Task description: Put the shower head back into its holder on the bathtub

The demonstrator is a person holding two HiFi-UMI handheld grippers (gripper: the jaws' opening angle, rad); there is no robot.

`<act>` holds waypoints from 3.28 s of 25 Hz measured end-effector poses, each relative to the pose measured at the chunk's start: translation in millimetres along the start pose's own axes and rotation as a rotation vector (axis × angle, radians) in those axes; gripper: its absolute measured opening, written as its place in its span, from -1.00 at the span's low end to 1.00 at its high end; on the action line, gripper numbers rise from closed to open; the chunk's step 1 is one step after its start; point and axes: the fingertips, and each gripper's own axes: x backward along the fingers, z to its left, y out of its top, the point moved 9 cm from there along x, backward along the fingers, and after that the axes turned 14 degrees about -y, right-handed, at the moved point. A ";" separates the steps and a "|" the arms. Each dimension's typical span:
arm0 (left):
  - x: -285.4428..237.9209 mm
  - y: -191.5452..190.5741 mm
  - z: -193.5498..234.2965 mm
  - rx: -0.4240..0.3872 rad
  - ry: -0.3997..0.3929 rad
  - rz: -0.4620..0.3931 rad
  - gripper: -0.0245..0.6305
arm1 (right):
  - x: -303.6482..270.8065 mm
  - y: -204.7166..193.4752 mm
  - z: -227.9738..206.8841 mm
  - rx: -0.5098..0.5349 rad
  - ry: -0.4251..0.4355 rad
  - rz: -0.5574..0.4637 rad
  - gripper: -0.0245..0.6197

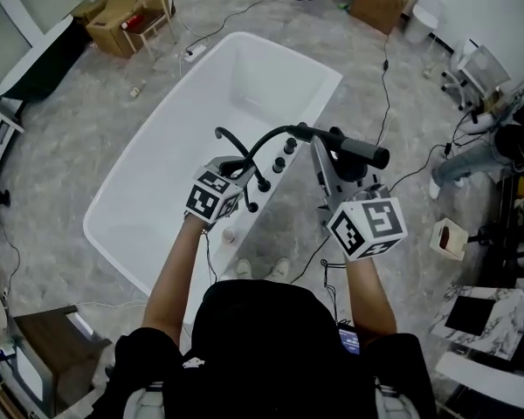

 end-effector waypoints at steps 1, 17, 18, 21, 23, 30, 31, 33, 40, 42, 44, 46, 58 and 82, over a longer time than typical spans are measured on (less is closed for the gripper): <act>-1.5 -0.7 -1.7 0.000 0.000 0.002 -0.70 | 1.7 1.0 -0.1 -0.001 0.001 -0.002 -0.48; -25.3 -41.0 -10.2 0.054 -0.008 0.079 -0.70 | 2.2 -3.5 17.3 -0.009 0.068 0.037 -0.48; -26.2 -44.0 -10.4 0.061 -0.013 0.083 -0.70 | 1.0 -5.3 19.2 -0.008 0.074 0.043 -0.48; -29.8 -53.8 -9.4 0.078 -0.019 0.091 -0.70 | -3.9 -10.7 23.4 -0.007 0.087 0.065 -0.48; -33.0 -60.9 -9.3 0.089 -0.019 0.095 -0.70 | -6.9 -14.9 25.5 -0.007 0.097 0.082 -0.48; -46.2 -90.8 3.1 0.126 -0.009 0.130 -0.70 | -22.6 -38.9 42.6 0.028 0.138 0.142 -0.48; -49.3 -93.9 5.7 0.129 -0.009 0.136 -0.70 | -25.4 -42.8 43.6 0.032 0.142 0.150 -0.48; -55.2 -101.9 9.8 0.139 -0.012 0.144 -0.70 | -29.4 -51.0 45.3 0.033 0.147 0.166 -0.48; -73.6 -134.0 28.9 0.193 -0.035 0.172 -0.70 | -44.7 -81.9 53.3 0.023 0.155 0.238 -0.48; -79.4 -141.3 35.9 0.211 -0.044 0.187 -0.70 | -50.1 -91.0 54.7 0.015 0.162 0.258 -0.48; -86.9 -147.8 43.7 0.232 -0.053 0.203 -0.70 | -56.3 -101.2 54.1 0.004 0.170 0.278 -0.48; -97.6 -153.8 49.9 0.246 -0.062 0.215 -0.70 | -61.4 -111.5 49.5 -0.005 0.175 0.297 -0.48; -124.2 -190.9 73.1 0.303 -0.104 0.274 -0.65 | -80.8 -157.4 38.1 -0.064 0.165 0.379 -0.48; -119.3 -233.9 103.6 0.358 -0.097 0.248 -0.87 | -103.6 -238.7 44.4 -0.041 0.173 0.520 -0.48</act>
